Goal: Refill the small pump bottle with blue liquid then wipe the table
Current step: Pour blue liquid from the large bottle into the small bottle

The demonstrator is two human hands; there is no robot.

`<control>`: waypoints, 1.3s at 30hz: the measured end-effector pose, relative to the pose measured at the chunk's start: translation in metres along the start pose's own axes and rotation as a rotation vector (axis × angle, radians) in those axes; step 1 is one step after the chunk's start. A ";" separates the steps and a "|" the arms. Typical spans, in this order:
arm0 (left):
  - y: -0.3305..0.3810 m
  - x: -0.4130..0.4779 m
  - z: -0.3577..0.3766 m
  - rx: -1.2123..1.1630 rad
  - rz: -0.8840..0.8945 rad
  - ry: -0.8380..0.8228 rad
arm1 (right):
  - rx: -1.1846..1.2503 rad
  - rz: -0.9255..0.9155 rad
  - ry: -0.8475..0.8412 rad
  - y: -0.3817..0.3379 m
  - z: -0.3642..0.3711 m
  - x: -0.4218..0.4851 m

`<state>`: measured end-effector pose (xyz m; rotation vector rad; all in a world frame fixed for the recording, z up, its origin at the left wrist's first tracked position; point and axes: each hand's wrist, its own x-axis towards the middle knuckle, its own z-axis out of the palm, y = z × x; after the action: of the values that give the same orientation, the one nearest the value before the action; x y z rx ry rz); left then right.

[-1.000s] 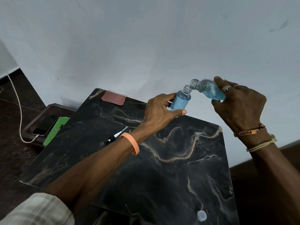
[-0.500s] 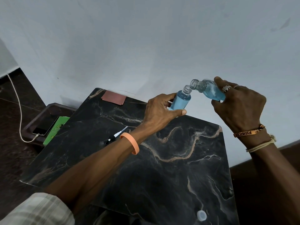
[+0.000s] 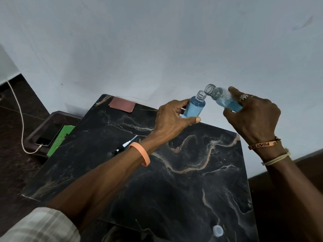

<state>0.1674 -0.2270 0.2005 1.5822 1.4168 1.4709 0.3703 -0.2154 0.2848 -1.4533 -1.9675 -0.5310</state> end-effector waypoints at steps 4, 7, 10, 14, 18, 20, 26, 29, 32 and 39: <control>-0.001 0.000 0.001 0.003 -0.007 0.000 | 0.026 0.018 -0.005 0.002 0.002 -0.002; -0.001 -0.001 0.002 0.002 -0.009 -0.008 | 0.036 0.046 -0.014 0.002 0.006 -0.004; -0.005 -0.001 0.002 0.006 -0.027 -0.020 | 0.072 0.097 -0.043 0.003 0.012 -0.009; -0.017 -0.004 0.002 0.017 -0.065 -0.068 | 0.157 0.178 -0.131 -0.001 0.028 -0.022; -0.039 -0.011 0.002 0.054 -0.136 -0.094 | 0.206 0.223 -0.240 -0.009 0.053 -0.046; -0.053 -0.016 0.002 0.105 -0.200 -0.106 | 0.244 0.253 -0.326 -0.015 0.070 -0.060; -0.098 -0.029 -0.002 0.172 -0.337 -0.125 | 0.417 0.443 -0.478 -0.041 0.121 -0.094; -0.121 -0.036 -0.006 0.219 -0.371 -0.149 | 0.493 0.468 -0.469 -0.051 0.141 -0.109; -0.140 -0.044 -0.009 0.235 -0.410 -0.146 | 0.543 0.501 -0.499 -0.063 0.160 -0.121; -0.176 -0.058 -0.008 0.294 -0.461 -0.218 | 0.575 0.529 -0.574 -0.078 0.186 -0.149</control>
<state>0.1129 -0.2314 0.0230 1.3984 1.7741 0.8293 0.2798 -0.2231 0.0517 -1.7374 -1.7801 0.6982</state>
